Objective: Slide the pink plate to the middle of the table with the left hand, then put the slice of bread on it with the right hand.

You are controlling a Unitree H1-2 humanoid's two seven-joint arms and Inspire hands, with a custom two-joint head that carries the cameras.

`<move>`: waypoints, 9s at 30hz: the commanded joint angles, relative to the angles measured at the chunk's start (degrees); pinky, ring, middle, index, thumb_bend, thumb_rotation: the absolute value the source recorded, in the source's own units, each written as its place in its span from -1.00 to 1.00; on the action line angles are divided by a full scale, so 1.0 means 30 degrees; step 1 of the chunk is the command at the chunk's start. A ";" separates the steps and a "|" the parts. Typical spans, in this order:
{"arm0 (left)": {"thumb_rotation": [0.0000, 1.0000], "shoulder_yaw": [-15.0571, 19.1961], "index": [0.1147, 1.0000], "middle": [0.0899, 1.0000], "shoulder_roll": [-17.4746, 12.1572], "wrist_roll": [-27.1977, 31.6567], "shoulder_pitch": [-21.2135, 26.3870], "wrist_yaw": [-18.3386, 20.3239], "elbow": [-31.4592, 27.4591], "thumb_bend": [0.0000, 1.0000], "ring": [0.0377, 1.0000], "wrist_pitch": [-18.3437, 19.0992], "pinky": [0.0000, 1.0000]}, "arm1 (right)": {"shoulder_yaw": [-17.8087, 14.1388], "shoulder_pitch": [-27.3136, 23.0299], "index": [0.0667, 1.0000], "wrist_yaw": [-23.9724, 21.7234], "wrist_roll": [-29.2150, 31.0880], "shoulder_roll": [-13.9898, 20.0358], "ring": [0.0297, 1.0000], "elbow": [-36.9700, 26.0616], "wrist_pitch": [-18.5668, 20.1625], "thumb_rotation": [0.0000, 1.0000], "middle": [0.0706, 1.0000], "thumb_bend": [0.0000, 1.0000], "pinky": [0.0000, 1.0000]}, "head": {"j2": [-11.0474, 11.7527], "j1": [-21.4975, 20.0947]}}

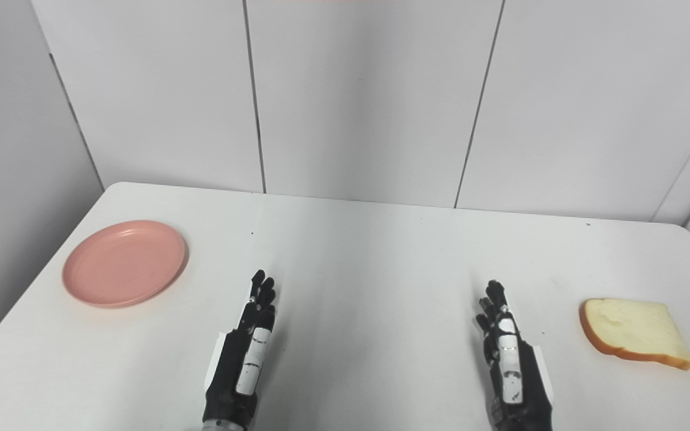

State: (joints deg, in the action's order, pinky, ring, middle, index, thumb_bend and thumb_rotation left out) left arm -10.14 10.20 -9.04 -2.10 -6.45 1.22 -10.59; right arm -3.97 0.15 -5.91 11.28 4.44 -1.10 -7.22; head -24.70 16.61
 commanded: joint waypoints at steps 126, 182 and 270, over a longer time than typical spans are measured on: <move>0.55 0.8449 0.52 0.73 -0.9665 0.8025 1.2600 0.3985 1.6641 0.82 0.69 -0.0738 0.46 | 0.0650 0.2514 0.76 0.0924 -0.1372 -0.1577 0.84 0.0303 -0.0223 1.00 0.80 0.59 0.85 | -0.0518 -0.1987; 0.70 0.5055 0.55 0.79 -0.3753 0.7448 1.0150 0.5057 0.8406 0.74 0.73 0.4095 0.56 | 0.3368 0.2862 0.78 0.3080 -0.5322 -0.4355 0.77 -0.0957 0.0216 1.00 0.77 0.55 0.73 | -0.1953 -1.0690; 0.74 0.3865 0.39 0.74 -0.0637 0.5500 0.9853 0.2437 0.9041 0.74 0.71 0.3637 0.65 | 0.3896 -0.8096 0.77 -0.9964 -1.3913 1.9371 0.96 -0.1104 0.6003 -0.51 0.90 1.00 1.00 | -0.2369 -1.2328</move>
State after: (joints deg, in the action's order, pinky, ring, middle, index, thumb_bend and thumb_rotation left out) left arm 1.50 8.26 7.76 27.53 1.14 27.51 -1.11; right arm 8.05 -20.94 -34.88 -28.97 58.91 -4.46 12.40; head -31.73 -20.48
